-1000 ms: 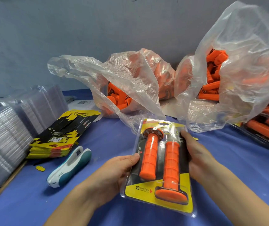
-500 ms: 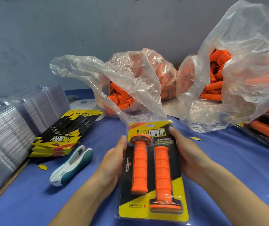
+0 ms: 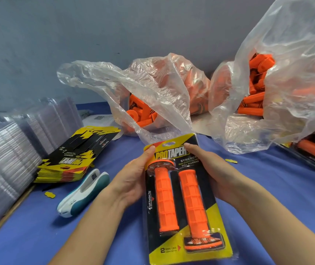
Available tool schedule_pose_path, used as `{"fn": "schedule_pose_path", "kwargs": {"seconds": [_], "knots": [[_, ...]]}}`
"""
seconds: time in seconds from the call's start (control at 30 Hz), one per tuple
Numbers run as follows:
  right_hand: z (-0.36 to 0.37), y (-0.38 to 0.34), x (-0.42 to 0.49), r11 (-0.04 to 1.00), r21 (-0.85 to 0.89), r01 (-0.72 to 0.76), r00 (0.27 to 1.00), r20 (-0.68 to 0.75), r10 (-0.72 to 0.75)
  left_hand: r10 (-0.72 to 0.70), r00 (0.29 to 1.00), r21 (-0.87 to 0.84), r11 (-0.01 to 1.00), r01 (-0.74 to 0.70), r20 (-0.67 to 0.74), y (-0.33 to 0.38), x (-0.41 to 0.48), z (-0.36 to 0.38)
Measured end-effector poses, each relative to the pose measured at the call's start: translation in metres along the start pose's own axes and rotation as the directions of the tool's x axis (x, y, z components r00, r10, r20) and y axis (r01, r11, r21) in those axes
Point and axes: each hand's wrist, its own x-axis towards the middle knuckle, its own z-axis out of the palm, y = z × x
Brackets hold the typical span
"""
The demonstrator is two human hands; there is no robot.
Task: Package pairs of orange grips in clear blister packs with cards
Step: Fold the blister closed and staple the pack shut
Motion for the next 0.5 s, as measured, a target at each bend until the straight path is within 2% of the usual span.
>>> {"fn": "schedule_pose_path", "kwargs": {"seconds": [0.23,0.4,0.5], "knots": [[-0.004,0.000,0.002,0.995,0.064,0.082,0.996,0.035,-0.084,0.117,0.988,0.003,0.993,-0.118,-0.098,0.004,0.011,0.003],[-0.004,0.006,0.003,0.973,-0.068,0.222,0.970,-0.090,-0.228,0.254,0.928,0.140,0.965,-0.223,-0.272,0.003,0.009,0.011],[-0.005,0.007,0.005,0.963,-0.100,0.252,0.950,-0.166,-0.266,0.317,0.902,0.262,0.934,-0.243,-0.293,0.003,0.007,0.016]]}}
